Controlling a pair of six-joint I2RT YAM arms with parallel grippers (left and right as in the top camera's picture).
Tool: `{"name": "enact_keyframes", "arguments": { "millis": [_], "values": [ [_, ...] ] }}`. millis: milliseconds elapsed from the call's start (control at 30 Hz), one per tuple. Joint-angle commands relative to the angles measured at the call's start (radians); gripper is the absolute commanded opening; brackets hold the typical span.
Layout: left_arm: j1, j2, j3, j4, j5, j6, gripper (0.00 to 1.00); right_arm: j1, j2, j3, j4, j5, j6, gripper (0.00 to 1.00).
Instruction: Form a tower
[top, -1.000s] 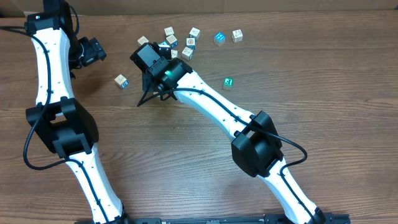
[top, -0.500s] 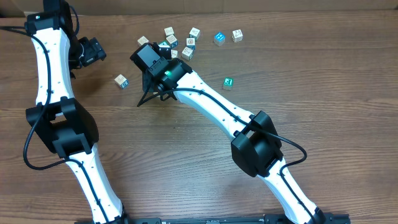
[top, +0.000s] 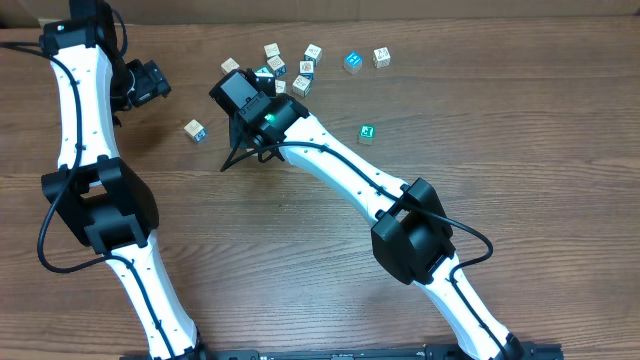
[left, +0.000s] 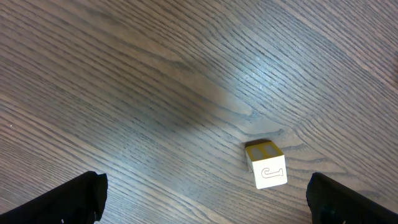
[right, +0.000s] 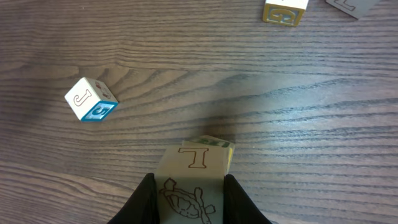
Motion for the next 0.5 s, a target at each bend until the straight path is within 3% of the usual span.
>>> {"name": "enact_keyframes", "arguments": {
  "millis": [0, 267, 467],
  "values": [
    [-0.003, -0.019, 0.018, 0.001, -0.002, -0.021, 0.99, 0.005, 0.016, 0.0, -0.001, 0.014, 0.007, 0.1],
    [-0.003, -0.019, 0.018, 0.001, -0.002, -0.021, 1.0, 0.005, 0.016, 0.0, 0.011, 0.014, 0.007, 0.11],
    [-0.003, -0.019, 0.018, 0.001, -0.002, -0.021, 1.0, 0.005, 0.016, 0.0, 0.003, 0.014, 0.007, 0.17]
  ]
}}
